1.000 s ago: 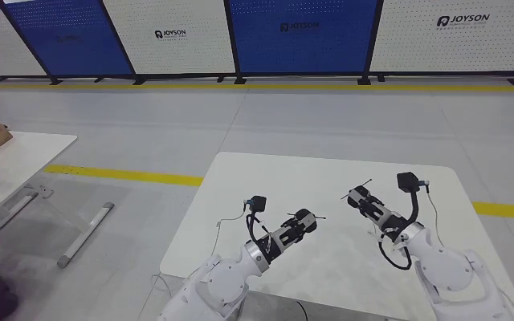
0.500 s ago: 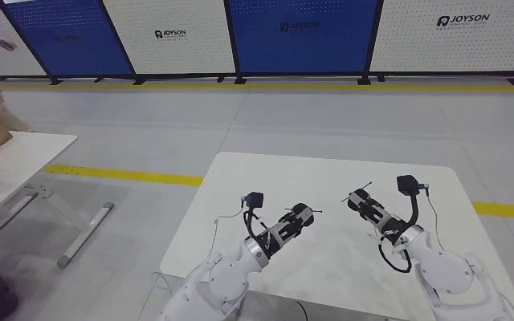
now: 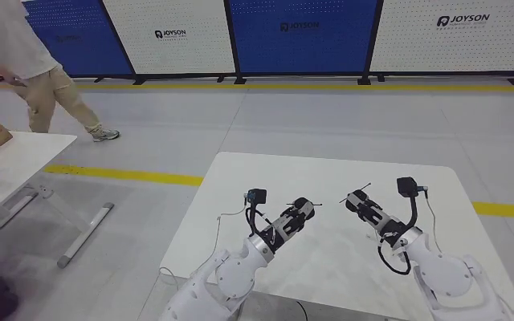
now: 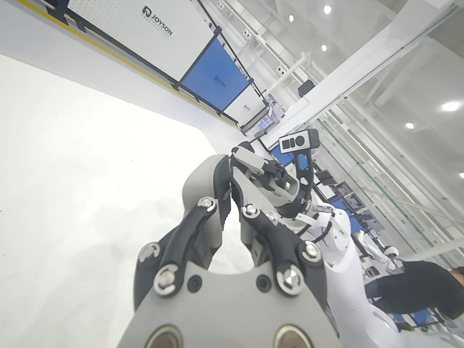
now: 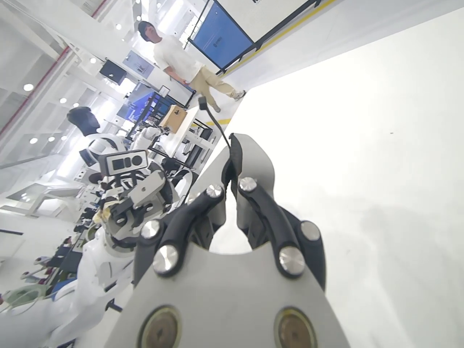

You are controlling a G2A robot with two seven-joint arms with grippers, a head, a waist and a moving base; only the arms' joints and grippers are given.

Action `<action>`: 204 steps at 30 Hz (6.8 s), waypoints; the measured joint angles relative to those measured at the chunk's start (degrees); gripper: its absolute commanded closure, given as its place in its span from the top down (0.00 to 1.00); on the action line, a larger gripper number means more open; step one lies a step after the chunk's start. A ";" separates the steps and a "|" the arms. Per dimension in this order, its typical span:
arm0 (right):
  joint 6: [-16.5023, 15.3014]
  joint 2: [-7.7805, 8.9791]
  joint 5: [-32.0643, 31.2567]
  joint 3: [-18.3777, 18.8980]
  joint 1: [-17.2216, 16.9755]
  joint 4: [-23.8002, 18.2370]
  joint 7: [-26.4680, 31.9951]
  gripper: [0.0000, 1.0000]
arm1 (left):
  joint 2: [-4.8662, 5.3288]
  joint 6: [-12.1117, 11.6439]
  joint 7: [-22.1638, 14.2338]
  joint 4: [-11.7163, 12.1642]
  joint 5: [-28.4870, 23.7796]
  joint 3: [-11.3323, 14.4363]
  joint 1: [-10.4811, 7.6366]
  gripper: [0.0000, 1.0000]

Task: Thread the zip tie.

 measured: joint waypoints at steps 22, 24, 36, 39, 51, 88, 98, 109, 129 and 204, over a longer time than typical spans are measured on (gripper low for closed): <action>-2.42 -1.01 1.52 -2.28 -3.32 -2.74 -9.65 0.00 | 0.00 0.00 0.00 0.00 0.01 0.00 0.00 0.00; -2.59 -1.25 -0.25 -3.26 -4.09 -3.05 -12.31 0.00 | 0.00 0.00 0.00 0.00 0.01 0.00 0.00 0.00; -1.45 -1.52 -3.62 -4.25 -4.76 -3.61 -15.79 0.00 | 0.00 0.00 0.00 0.00 0.01 0.00 0.00 0.00; -1.45 -1.52 -3.62 -4.25 -4.76 -3.61 -15.79 0.00 | 0.00 0.01 0.05 0.01 -0.02 0.00 0.00 0.00; -1.45 -1.52 -3.62 -4.25 -4.76 -3.61 -15.79 0.00 | -0.39 2.55 4.33 1.33 3.73 1.25 -0.72 0.00; 0.33 -3.56 -4.55 -8.81 -2.63 -1.99 -18.24 0.00 | -0.39 2.55 4.33 1.32 3.73 1.24 -0.72 0.00; 1.94 -4.08 -4.67 -9.33 -1.87 -1.21 -16.37 0.00 | -0.39 2.55 4.33 1.32 3.73 1.24 -0.72 0.00; 0.36 -4.23 -5.06 -7.81 -3.53 -2.33 -17.59 0.00 | -0.39 2.55 4.33 1.32 3.73 1.24 -0.72 0.00; 0.33 -5.03 -6.29 -8.20 -2.94 -1.46 -17.10 0.00 | -0.39 2.55 4.33 1.32 3.73 1.24 -0.72 0.00; 1.52 -6.95 -10.41 -6.98 -4.09 -2.33 -16.11 0.00 | -0.39 2.55 4.33 1.32 3.73 1.24 -0.72 0.00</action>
